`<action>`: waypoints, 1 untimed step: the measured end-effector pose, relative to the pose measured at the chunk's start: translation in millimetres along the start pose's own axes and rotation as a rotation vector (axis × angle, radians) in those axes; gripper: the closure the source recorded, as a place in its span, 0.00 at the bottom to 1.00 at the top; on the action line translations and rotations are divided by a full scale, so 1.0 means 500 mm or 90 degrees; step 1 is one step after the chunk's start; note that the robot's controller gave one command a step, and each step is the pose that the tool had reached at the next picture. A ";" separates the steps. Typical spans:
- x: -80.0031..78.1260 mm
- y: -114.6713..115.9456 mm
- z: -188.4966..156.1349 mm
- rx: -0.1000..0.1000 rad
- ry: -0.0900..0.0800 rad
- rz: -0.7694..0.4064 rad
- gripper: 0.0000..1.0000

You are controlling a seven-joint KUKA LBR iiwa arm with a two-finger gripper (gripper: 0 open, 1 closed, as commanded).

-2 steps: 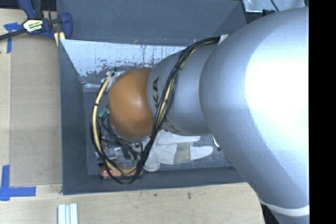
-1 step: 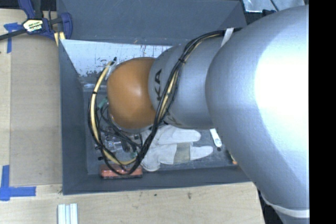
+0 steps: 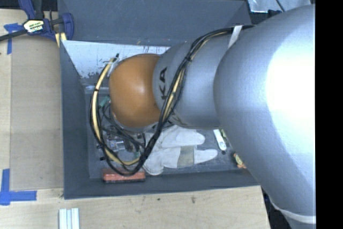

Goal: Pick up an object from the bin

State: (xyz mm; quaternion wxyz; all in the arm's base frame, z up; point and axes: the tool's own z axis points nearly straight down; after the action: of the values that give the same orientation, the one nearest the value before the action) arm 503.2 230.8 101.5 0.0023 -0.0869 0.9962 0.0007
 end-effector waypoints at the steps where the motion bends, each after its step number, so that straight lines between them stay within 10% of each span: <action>1: -0.094 -0.036 -0.007 0.000 0.003 -0.086 1.00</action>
Offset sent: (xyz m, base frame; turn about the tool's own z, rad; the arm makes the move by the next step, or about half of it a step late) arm -0.0100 -0.0162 0.0241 -0.1920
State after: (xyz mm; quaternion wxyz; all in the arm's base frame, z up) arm 552.6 221.1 105.3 -0.0001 -0.1539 0.9881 0.0004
